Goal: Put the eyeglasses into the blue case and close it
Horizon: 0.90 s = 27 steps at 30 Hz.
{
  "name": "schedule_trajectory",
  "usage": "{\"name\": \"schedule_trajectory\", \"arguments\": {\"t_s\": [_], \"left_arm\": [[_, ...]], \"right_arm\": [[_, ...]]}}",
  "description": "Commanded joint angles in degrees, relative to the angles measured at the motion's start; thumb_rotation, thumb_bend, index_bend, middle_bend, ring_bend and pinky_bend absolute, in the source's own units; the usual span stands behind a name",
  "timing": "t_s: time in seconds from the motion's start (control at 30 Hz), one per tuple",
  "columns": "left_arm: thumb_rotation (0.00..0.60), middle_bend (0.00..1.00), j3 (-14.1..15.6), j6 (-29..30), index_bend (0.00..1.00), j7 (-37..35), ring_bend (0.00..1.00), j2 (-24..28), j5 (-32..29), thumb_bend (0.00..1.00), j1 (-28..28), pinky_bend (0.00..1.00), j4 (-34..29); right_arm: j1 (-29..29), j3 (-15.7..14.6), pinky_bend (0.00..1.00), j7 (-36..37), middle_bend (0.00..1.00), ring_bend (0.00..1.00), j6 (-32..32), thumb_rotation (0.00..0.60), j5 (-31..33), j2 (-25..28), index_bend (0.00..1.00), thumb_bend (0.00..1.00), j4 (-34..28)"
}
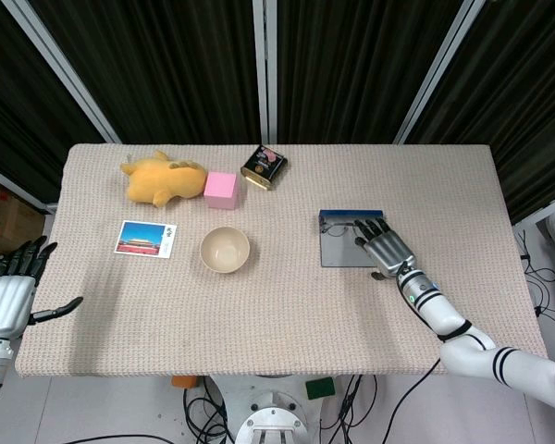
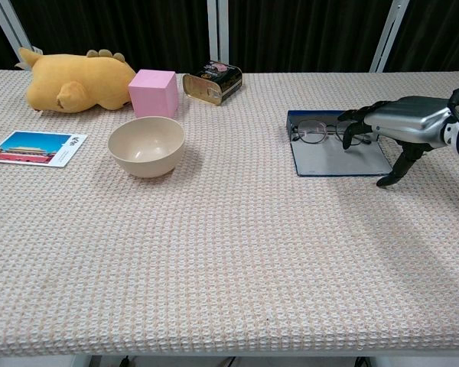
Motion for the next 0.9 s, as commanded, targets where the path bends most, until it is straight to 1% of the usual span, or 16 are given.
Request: {"name": "schedule_trajectory", "arguments": {"t_s": [0.03,0.17,0.33,0.4,0.43,0.5,0.53,0.6,0.67,0.8,0.9], "left_arm": [[0.075,0.0,0.0,-0.1,0.06,0.0,0.0,0.0,-0.1,0.0,0.0,0.11,0.0],[0.076,0.0,0.0,-0.2,0.06,-0.1,0.0,-0.1,-0.3,0.0,0.0,0.11,0.2],[0.076,0.0,0.0,-0.3,0.06,-0.3,0.0,-0.2,-0.4,0.0,0.1,0.11,0.4],[0.076,0.0,0.0,-0.2,0.06,-0.4,0.0,-0.2,-0.4,0.0,0.1,0.11,0.5],[0.077,0.0,0.0,-0.2,0.06,-0.5,0.0,-0.2,-0.3,0.0,0.1,0.11,0.6],[0.079,0.0,0.0,-0.2,0.06,-0.7,0.0,-0.2,-0.3,0.0,0.1,0.11,0.7],[0.079,0.0,0.0,-0.1,0.06,-0.9,0.0,-0.2,-0.2,0.0,0.1,0.11,0.7],[0.075,0.0,0.0,-0.1,0.06,-1.0,0.0,-0.3,-0.2,0.0,0.1,0.11,0.9],[0.073,0.0,0.0,-0.2,0.06,-1.3,0.0,-0.5,-0.2,0.0,0.1,0.11,1.2],[0.073,0.0,0.1,-0.2,0.06,-2.0,0.0,-0.9,0.0,0.0,0.0,0.11,1.9],[0.077,0.0,0.0,-0.3,0.06,-2.3,0.0,-1.1,0.0,0.0,0.0,0.11,2.3]], "right_arm": [[0.4,0.3,0.0,-0.3,0.0,0.0,-0.5,0.595,0.6,-0.2,0.31,0.45,0.3],[1.4,0.6,0.0,-1.7,0.0,0.0,-1.8,0.537,2.1,-0.7,0.33,0.51,1.1],[2.2,0.5,0.0,-3.4,0.0,0.0,-3.0,0.515,3.9,-1.1,0.35,0.58,1.2],[2.2,0.4,0.0,-3.9,0.0,0.0,-2.8,0.503,4.3,-1.4,0.38,0.62,1.3],[2.2,0.5,0.0,-3.9,0.0,0.0,-2.5,0.485,4.3,-1.5,0.39,0.63,1.3],[2.1,0.7,0.0,-2.6,0.0,0.0,-2.5,0.417,4.2,-1.5,0.41,0.74,0.9],[2.1,0.8,0.0,-1.6,0.0,0.0,-2.5,0.407,3.9,-1.3,0.42,0.77,0.6],[1.9,0.9,0.0,-0.5,0.0,0.0,-1.8,0.404,3.0,-1.3,0.44,0.85,0.7],[1.8,0.9,0.0,0.8,0.0,0.0,-1.2,0.406,1.9,-1.4,0.46,0.91,1.0],[1.7,1.1,0.0,2.9,0.0,0.0,-0.5,0.422,0.6,-2.0,0.5,0.97,2.3],[1.6,1.2,0.0,4.0,0.0,0.0,0.0,0.424,0.0,-2.5,0.5,1.0,3.2]]}}
